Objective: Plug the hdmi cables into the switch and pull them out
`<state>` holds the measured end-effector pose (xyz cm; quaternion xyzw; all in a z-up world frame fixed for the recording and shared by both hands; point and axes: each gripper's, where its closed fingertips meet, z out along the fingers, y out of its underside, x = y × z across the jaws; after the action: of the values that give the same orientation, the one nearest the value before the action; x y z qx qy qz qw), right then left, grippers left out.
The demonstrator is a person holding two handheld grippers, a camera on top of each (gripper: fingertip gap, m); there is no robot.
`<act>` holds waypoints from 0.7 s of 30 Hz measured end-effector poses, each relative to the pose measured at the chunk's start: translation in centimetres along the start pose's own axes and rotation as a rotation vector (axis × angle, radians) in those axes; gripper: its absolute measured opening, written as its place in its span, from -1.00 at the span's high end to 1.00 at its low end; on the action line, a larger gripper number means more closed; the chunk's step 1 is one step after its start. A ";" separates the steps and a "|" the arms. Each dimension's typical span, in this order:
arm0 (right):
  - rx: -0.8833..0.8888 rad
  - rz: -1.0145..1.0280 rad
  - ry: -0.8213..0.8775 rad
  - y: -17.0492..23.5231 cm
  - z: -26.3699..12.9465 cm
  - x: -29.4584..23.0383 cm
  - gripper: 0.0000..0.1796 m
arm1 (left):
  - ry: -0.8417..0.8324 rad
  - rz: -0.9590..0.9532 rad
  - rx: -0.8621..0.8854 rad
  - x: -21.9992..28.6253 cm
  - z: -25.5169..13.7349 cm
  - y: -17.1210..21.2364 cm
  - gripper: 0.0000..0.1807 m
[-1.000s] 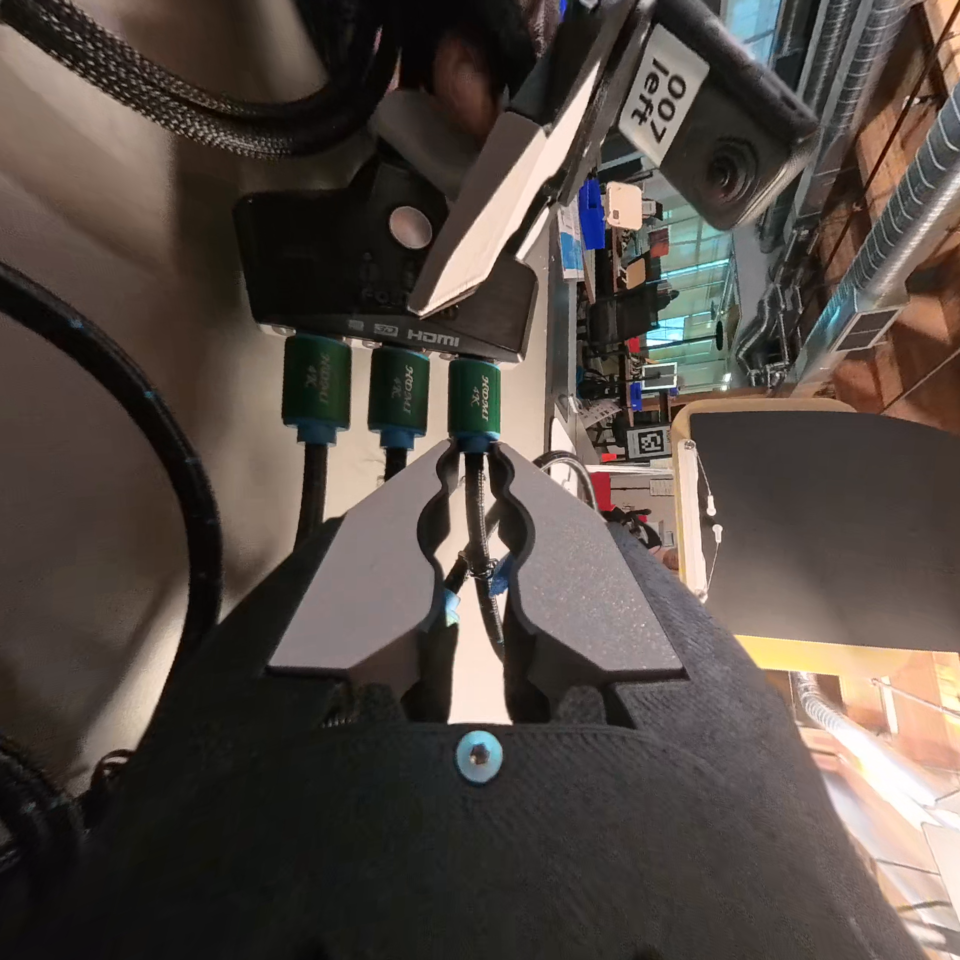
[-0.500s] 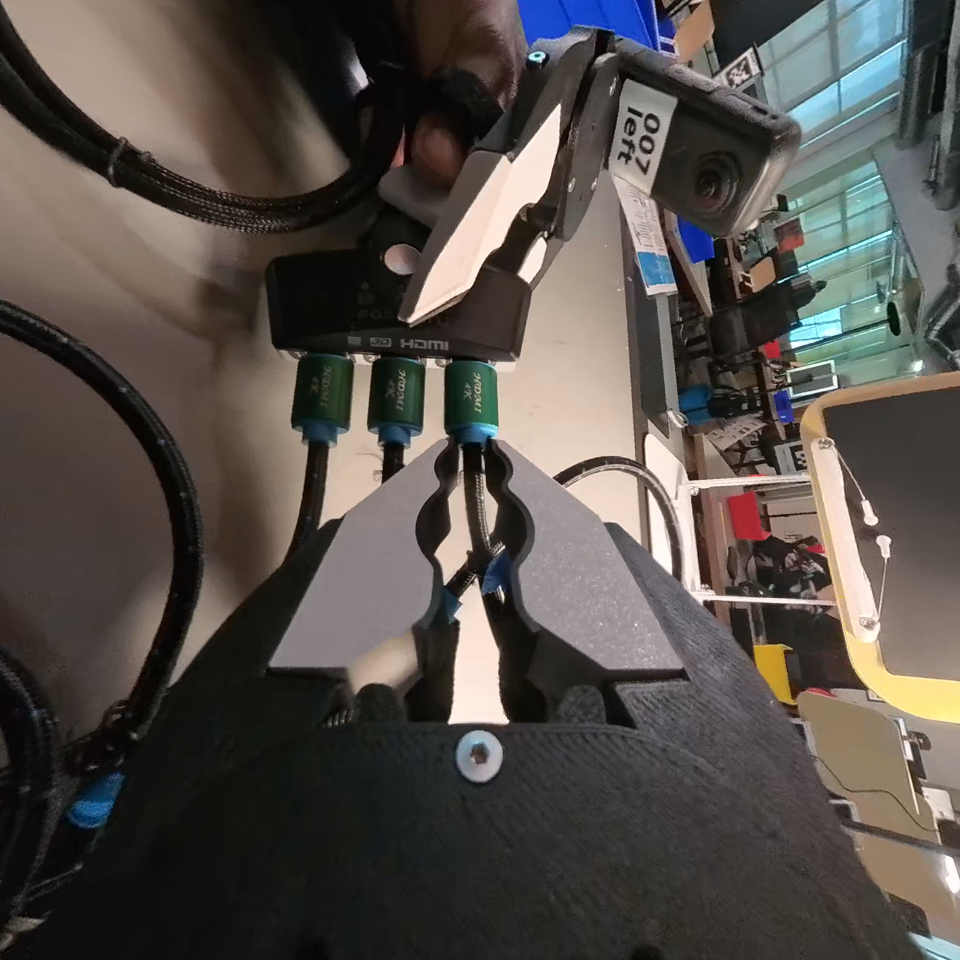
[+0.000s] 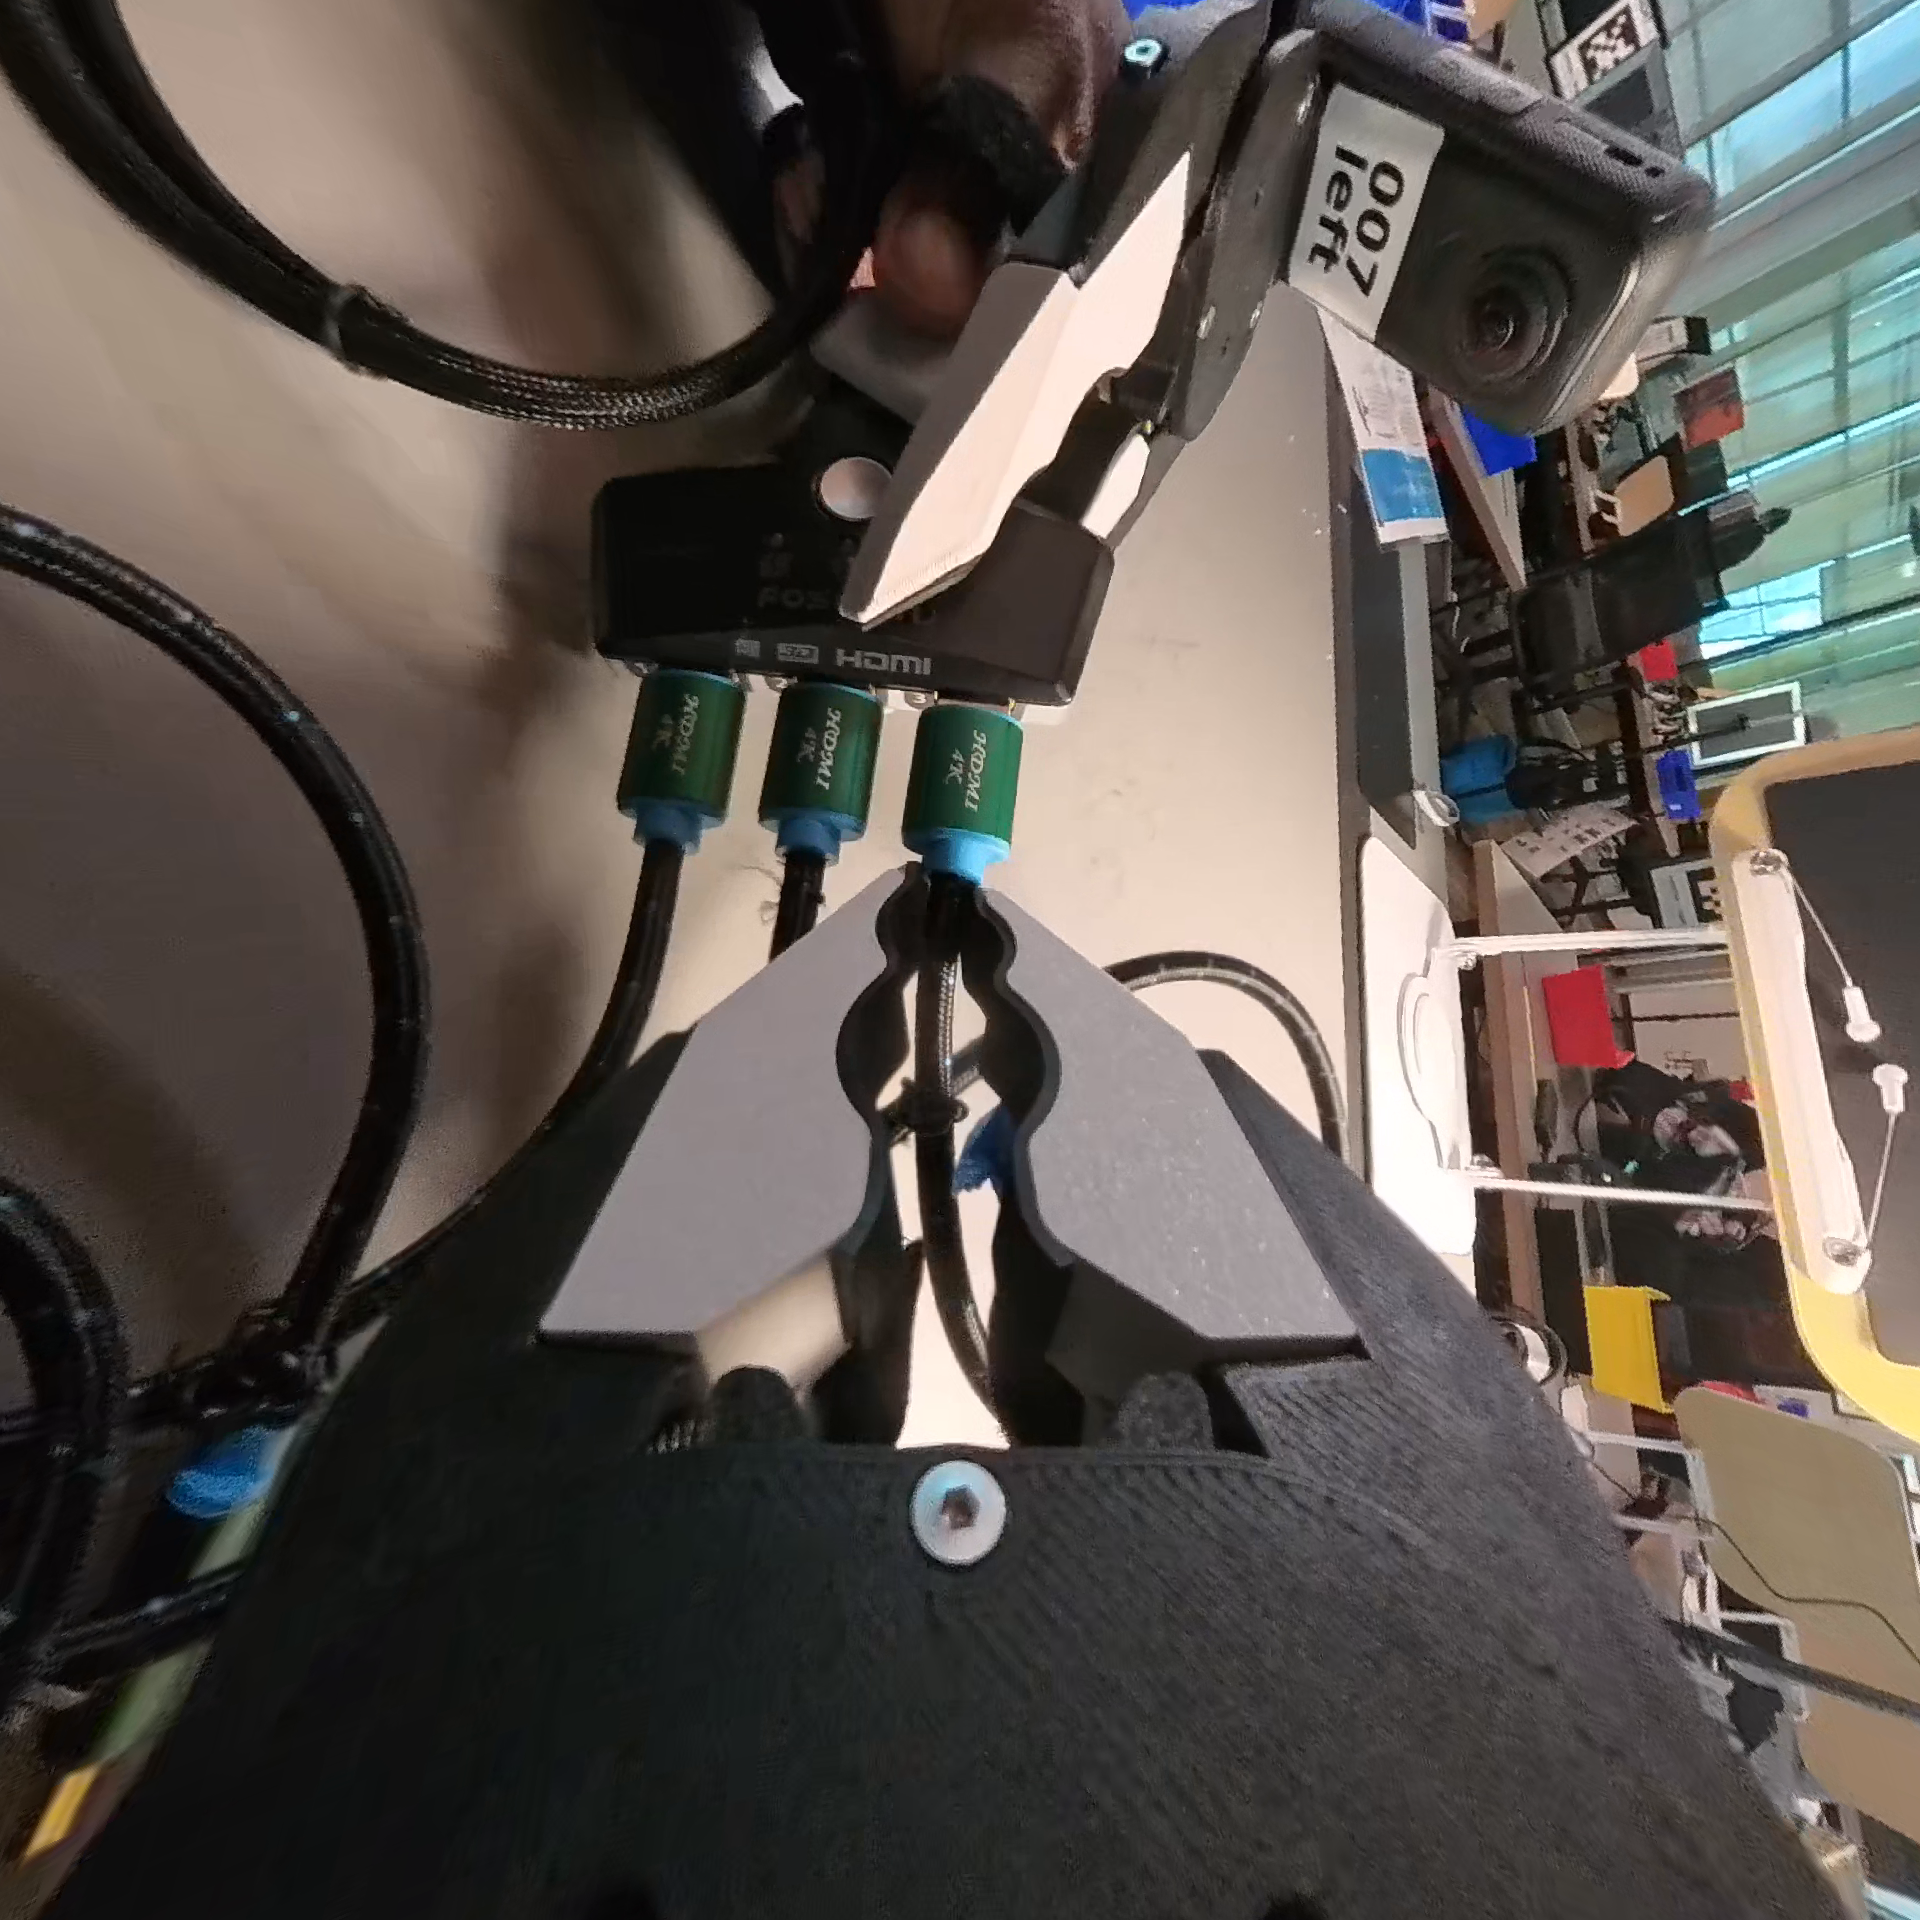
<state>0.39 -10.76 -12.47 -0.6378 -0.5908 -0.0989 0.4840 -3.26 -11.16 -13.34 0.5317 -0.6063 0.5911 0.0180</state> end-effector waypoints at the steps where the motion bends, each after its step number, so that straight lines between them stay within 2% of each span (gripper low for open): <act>1: 0.000 -0.004 0.004 0.1 0.0 0.1 0.92 | 0.003 0.006 -0.005 0.1 0.1 0.1 0.75; 6: -0.012 0.010 -0.010 0.5 0.0 0.0 0.91 | 0.022 -0.014 -0.023 0.1 0.2 0.2 0.75; 10: -0.034 0.057 0.016 2.3 -1.6 1.3 0.91 | 0.001 -0.081 0.082 -1.2 -1.6 -1.1 0.77; 16: -0.127 0.112 -0.020 4.6 -1.3 0.8 0.92 | 0.047 -0.056 0.004 -0.3 -0.8 -0.1 0.76; 21: -0.196 0.266 -0.007 6.3 -0.2 0.9 0.90 | 0.091 -0.055 -0.035 0.4 -0.7 0.5 0.76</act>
<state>6.07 -9.29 -14.86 -0.7550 -0.4905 -0.0888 0.4261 -4.19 -11.03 -13.24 0.5203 -0.6003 0.6032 0.0708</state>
